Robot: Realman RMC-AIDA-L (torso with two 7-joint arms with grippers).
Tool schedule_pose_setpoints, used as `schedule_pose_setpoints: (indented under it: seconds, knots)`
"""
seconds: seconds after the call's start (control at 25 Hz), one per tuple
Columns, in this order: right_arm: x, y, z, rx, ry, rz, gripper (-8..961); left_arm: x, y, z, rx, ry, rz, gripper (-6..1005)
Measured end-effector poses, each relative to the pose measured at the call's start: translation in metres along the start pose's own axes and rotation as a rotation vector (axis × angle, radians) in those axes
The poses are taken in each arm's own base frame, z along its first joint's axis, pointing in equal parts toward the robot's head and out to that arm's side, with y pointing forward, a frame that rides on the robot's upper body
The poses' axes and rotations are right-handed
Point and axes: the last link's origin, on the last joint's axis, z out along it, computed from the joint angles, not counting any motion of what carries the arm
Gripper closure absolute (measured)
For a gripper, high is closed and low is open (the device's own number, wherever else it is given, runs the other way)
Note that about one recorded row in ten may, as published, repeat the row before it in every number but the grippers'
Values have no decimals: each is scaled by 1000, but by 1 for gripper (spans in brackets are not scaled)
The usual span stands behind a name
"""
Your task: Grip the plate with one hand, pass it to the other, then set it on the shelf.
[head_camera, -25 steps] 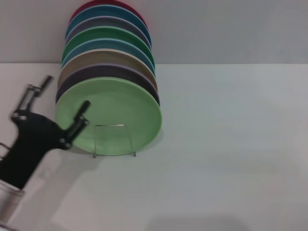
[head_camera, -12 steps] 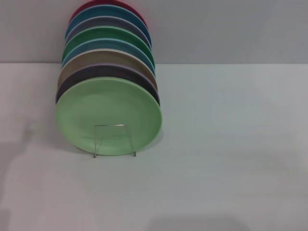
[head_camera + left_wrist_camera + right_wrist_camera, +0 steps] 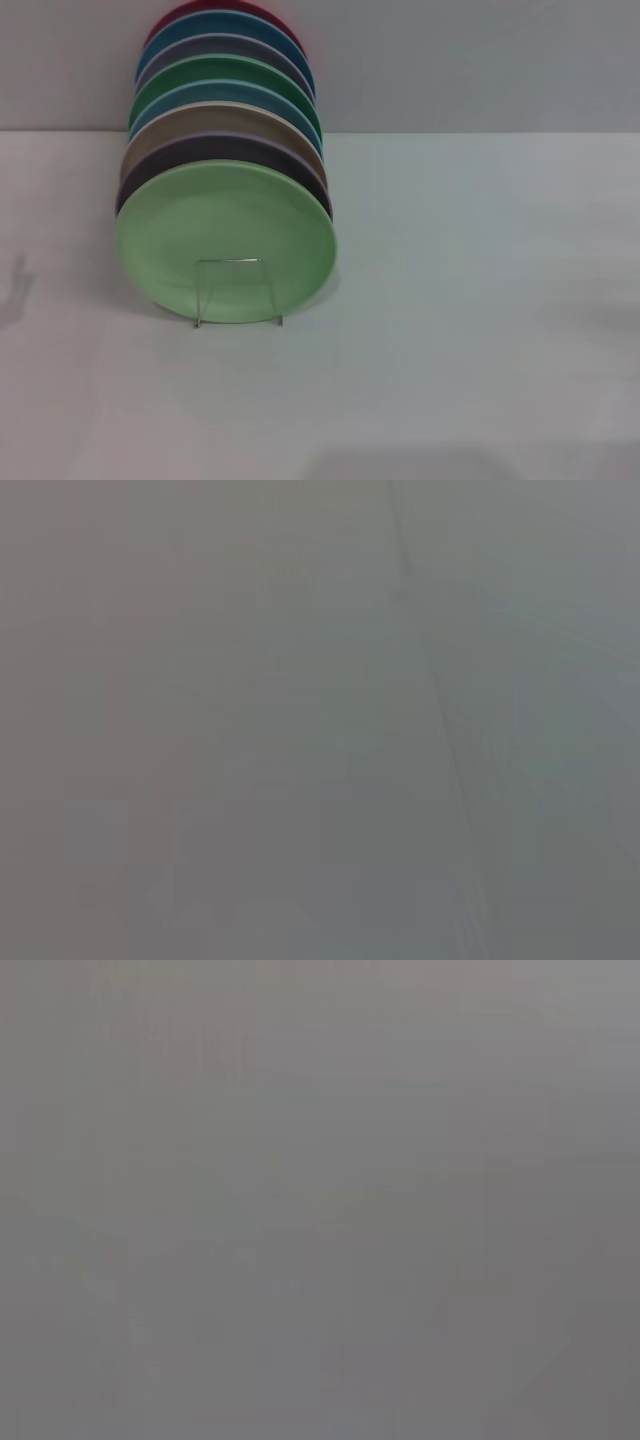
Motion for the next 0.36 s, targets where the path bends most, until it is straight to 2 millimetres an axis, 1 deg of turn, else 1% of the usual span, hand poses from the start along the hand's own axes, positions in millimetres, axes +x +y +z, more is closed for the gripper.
schedule_pose_setpoints:
  seconds: [0.04,0.08,0.16,0.2,0.36]
  knots:
    - [0,0,0,0,0,0,271,0,0,0,0,0,0,191]
    - [1,0,0,0,4,-1,271,-5,2,1,-7,-34,-1,191]
    - [3,0,0,6,16,3,271,-9,3,3,-9,-58,-4,191]
    - [6,0,-1,15,37,8,271,-10,3,3,-10,-65,-6,191]
    - [10,0,-1,26,56,14,271,-12,5,6,-14,-81,-9,191]
